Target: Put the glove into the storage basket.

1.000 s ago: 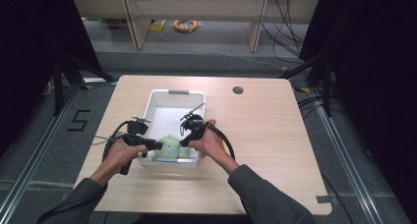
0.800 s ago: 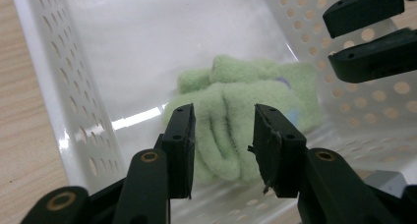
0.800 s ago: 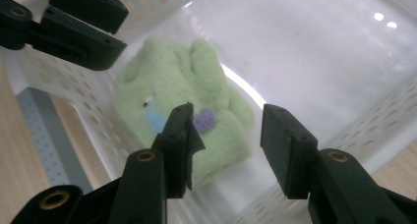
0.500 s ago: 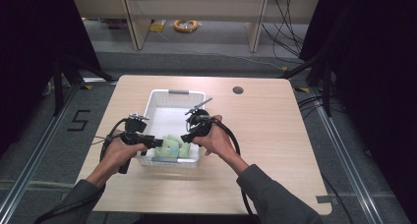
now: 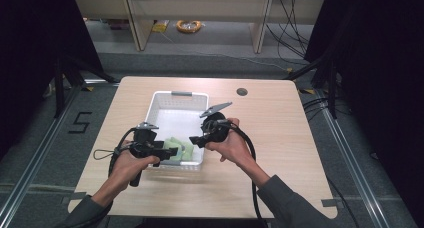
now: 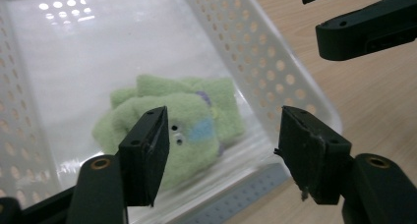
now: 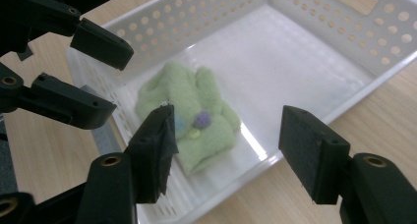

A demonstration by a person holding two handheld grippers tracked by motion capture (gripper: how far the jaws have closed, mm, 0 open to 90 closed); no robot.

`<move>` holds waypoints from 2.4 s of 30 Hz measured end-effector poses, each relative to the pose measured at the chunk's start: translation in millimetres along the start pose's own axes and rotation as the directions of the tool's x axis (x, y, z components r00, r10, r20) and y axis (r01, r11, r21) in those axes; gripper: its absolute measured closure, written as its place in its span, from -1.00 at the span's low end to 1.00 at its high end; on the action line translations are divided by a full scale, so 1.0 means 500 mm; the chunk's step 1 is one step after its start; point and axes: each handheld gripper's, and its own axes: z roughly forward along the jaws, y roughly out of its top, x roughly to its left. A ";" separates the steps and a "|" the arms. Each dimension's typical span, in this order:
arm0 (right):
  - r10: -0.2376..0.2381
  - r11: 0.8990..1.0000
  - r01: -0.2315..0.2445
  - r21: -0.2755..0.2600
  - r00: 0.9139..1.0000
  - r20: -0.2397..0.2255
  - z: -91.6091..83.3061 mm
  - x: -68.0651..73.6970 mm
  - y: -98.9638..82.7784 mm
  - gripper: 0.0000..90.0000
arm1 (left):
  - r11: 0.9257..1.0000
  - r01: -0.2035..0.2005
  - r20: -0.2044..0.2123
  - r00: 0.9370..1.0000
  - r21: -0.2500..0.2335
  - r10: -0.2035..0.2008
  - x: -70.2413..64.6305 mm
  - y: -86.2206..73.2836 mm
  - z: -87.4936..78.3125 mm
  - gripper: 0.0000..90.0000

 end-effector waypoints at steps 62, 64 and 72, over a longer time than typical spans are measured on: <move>0.119 0.968 -0.123 -0.221 0.992 -0.028 -0.183 -0.047 -0.276 -0.59 | 0.990 -0.084 0.159 0.982 -0.111 0.101 -0.139 -0.134 0.020 -0.55; 0.114 0.966 -0.119 -0.229 0.993 -0.034 -0.183 -0.046 -0.283 -0.61 | 0.989 -0.090 0.155 0.982 -0.114 0.107 -0.141 -0.138 0.024 -0.55; 0.104 0.970 -0.109 -0.218 0.994 -0.035 -0.179 -0.043 -0.316 -0.63 | 0.987 -0.116 0.145 0.981 -0.112 0.132 -0.149 -0.152 0.033 -0.55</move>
